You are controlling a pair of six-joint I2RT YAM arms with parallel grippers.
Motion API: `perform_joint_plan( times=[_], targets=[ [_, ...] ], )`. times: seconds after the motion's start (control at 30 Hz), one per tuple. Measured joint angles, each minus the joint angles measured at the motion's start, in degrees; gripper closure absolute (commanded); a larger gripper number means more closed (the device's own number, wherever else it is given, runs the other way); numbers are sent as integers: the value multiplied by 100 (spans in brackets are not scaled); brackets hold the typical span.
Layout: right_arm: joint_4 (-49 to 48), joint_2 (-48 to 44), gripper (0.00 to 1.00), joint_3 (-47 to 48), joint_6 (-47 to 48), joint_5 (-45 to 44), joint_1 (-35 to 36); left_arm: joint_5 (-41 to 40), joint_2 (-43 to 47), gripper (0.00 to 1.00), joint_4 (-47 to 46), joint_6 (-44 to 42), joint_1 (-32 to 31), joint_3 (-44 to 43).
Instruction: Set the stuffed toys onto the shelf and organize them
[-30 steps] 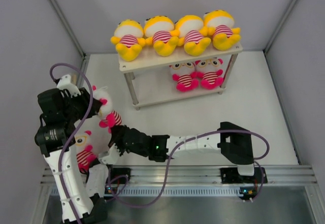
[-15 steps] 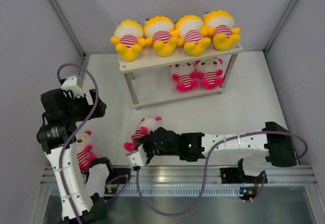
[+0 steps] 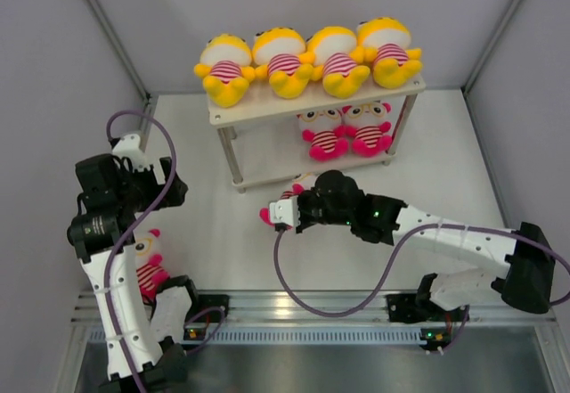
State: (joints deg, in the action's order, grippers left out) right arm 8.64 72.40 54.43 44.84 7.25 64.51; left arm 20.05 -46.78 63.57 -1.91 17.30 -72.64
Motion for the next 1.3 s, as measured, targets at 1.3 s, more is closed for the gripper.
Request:
perform_joint_plan(
  times=[1.3],
  targets=[
    [-1423, 2492, 82, 1178, -431, 3163, -2688, 81, -354, 7, -238, -131, 0, 420]
  ],
)
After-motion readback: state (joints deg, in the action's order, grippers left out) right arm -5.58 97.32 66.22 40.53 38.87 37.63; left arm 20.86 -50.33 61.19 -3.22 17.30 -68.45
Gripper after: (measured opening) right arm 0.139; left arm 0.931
